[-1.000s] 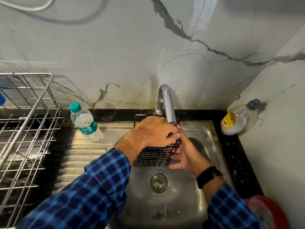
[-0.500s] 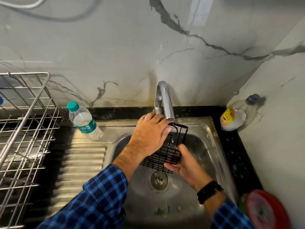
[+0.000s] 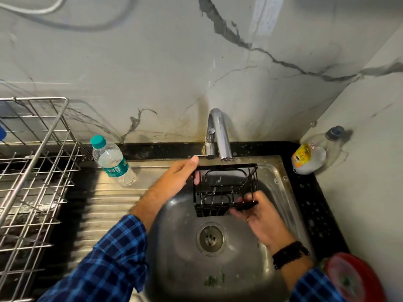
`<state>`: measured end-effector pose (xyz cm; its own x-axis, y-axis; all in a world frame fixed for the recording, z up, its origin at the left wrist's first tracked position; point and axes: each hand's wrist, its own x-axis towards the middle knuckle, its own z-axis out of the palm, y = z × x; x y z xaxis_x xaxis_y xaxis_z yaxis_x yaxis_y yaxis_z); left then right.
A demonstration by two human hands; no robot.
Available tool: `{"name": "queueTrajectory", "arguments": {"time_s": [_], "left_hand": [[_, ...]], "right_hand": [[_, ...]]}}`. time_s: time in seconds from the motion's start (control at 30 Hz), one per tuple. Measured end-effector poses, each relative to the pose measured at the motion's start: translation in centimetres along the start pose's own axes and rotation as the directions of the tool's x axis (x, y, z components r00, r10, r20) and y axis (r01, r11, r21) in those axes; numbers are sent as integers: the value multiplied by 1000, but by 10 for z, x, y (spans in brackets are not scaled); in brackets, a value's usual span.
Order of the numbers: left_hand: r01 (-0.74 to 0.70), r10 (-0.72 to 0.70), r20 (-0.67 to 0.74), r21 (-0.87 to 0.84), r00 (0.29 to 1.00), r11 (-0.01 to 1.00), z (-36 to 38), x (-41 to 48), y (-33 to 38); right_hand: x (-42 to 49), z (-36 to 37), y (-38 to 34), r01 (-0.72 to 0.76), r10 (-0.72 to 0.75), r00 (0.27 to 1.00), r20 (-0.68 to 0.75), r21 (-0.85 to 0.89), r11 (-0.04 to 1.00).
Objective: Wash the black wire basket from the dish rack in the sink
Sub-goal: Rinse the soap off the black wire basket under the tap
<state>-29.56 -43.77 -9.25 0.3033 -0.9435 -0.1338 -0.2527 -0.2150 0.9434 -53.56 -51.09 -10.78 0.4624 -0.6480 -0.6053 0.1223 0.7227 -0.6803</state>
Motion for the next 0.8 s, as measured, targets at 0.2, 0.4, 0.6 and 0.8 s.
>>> {"name": "queueTrajectory", "arguments": {"time_s": [0.2, 0.4, 0.6, 0.8], "left_hand": [[-56, -5, -319, -183, 948, 981, 34, -3, 23], [-104, 114, -219, 57, 969, 993, 32, 8, 45], [-95, 105, -147, 72, 984, 993, 49, 20, 58], [-69, 122, -83, 473, 989, 878, 27, 15, 16]], "right_hand": [[4, 10, 4, -122, 130, 991, -37, 161, 979], [-5, 14, -2, 397, -651, 699, -298, -595, 699], [13, 59, -35, 512, -678, 647, 349, -858, 47], [15, 50, -39, 514, -650, 756, 70, -679, 525]]}}
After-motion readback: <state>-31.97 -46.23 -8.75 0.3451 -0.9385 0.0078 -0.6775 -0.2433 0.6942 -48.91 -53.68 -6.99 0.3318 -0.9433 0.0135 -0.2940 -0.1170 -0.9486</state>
